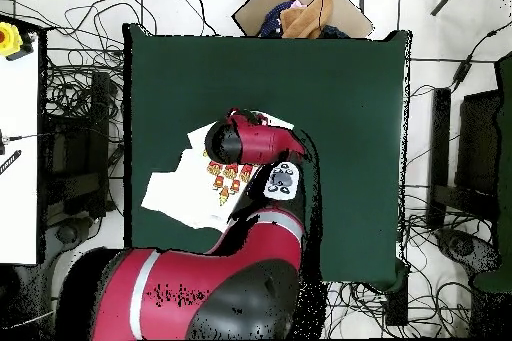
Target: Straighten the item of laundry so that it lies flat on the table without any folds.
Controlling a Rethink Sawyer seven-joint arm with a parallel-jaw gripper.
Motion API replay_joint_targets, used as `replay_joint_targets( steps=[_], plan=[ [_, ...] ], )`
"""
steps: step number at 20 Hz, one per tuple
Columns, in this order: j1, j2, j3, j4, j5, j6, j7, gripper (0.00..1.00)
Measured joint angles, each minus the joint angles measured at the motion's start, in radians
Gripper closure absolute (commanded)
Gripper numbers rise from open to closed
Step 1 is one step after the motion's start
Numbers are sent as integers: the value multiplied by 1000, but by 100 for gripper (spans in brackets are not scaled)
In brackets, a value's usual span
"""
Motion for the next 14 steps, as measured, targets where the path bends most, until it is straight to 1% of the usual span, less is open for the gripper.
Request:
replay_joint_targets(
  steps=[3,6,9,10,12,13,14],
  plan=[
    [-1,12,-2,-1,0,-83,0,100],
    [-2,12,-2,-1,2,-75,0,100],
    [-4,-2,-2,-4,12,16,0,100],
    [-9,-20,-1,0,13,126,0,100],
    [-14,-34,-1,4,12,203,0,100],
    [-19,-48,0,8,12,283,0,100],
    [-28,-70,0,11,11,401,0,100]
  ],
)
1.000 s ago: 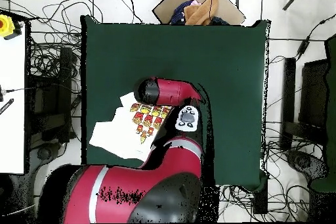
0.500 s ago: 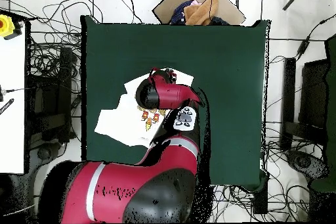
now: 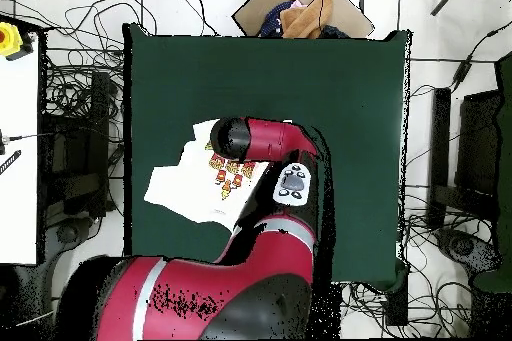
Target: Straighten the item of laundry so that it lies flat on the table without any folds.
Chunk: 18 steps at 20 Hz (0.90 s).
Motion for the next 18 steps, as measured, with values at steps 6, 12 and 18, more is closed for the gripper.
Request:
replay_joint_targets(
  steps=[6,12,18],
  plan=[
    [-40,-60,13,8,0,221,0,100],
    [-93,-138,28,89,-1,158,0,100],
    [-129,-144,53,157,0,-66,0,100]
  ],
)
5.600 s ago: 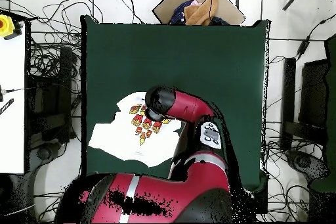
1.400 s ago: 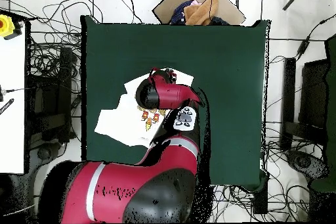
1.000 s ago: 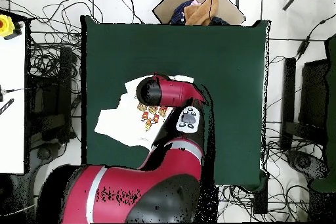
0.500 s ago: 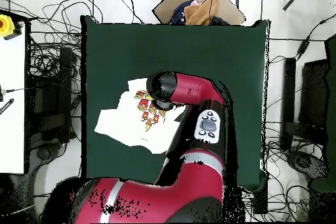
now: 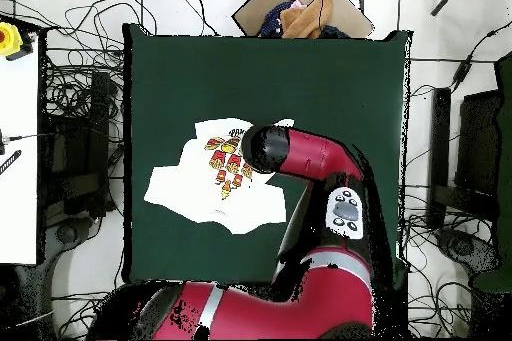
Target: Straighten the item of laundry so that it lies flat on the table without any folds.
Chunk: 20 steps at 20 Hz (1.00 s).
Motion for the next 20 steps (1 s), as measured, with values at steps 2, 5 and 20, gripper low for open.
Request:
replay_joint_targets(
  steps=[2,5,20],
  plan=[
    [0,6,6,11,0,-40,0,100],
    [0,24,23,25,0,-73,0,100],
    [25,29,62,155,-14,-74,0,100]
  ],
)
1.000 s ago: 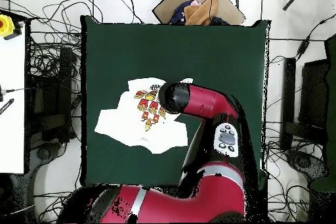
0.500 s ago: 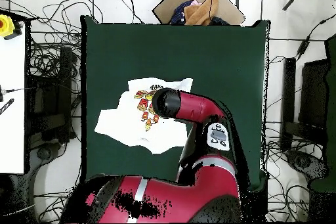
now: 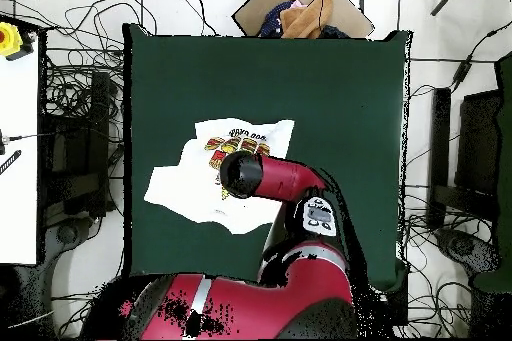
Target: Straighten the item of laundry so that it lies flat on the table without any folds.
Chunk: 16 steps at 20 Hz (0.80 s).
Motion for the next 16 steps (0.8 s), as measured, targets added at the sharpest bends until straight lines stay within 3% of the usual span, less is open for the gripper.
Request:
replay_joint_targets(
  steps=[8,16],
  plan=[
    [0,2,3,93,-49,-44,0,100],
    [0,1,4,156,-106,-171,0,100]
  ],
)
